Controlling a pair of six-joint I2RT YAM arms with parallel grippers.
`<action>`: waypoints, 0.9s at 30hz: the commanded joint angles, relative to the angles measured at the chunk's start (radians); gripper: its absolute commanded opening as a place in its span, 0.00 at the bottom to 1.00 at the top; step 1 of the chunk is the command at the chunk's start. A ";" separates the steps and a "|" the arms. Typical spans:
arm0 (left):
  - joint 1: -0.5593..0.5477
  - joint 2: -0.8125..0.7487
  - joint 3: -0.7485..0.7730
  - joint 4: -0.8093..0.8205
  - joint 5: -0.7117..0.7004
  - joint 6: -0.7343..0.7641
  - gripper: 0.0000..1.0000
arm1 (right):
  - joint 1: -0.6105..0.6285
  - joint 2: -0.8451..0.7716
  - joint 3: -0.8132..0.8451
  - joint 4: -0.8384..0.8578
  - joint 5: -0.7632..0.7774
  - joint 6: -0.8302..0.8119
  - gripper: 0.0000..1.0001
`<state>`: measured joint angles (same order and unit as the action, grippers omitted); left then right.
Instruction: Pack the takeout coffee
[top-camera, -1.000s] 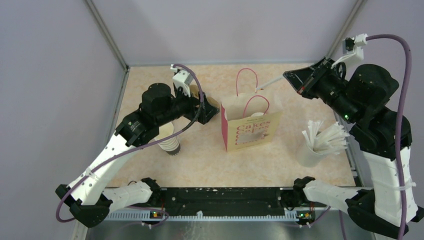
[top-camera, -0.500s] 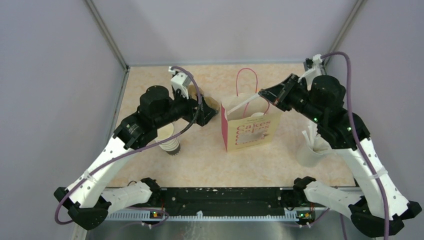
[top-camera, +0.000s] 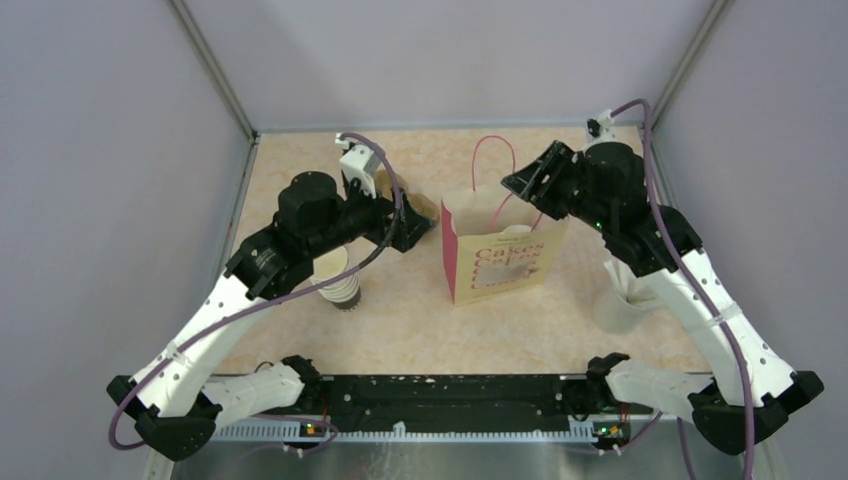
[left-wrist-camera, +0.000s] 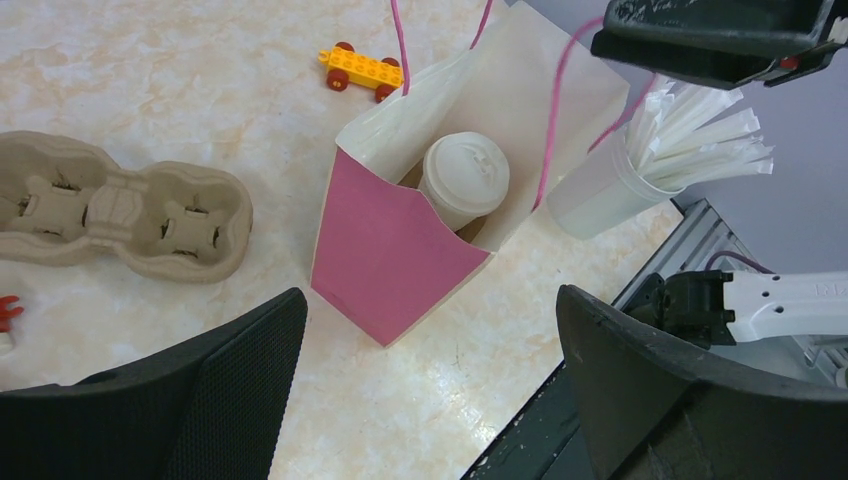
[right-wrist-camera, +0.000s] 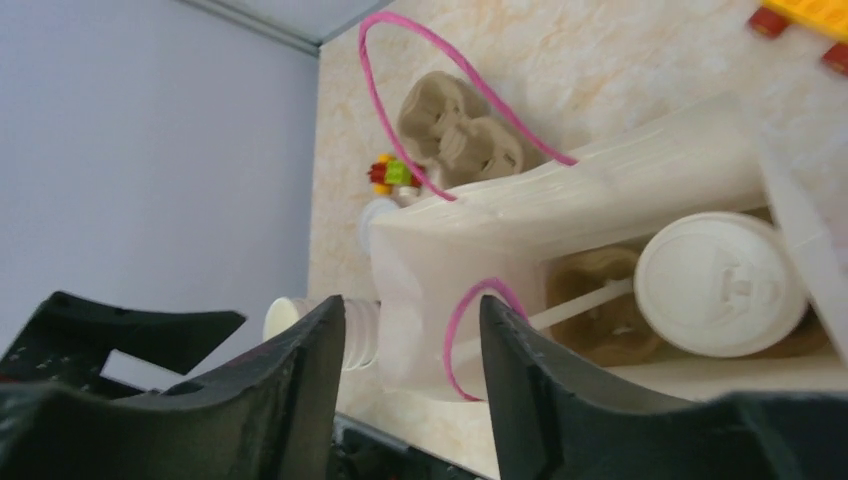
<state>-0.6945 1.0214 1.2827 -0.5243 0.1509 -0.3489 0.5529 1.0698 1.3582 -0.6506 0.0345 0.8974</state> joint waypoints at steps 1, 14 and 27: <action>0.003 -0.005 0.065 0.005 -0.009 0.014 0.99 | -0.015 0.024 0.165 -0.081 0.121 -0.118 0.56; 0.002 0.030 0.260 -0.087 -0.080 0.046 0.99 | -0.015 -0.030 0.403 -0.408 0.170 -0.375 0.85; 0.002 -0.150 0.125 -0.106 -0.112 -0.062 0.99 | -0.014 -0.234 0.212 -0.484 0.118 -0.378 0.90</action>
<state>-0.6945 0.9657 1.4616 -0.6430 0.0467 -0.3698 0.5514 0.8532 1.6051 -1.0931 0.1596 0.5442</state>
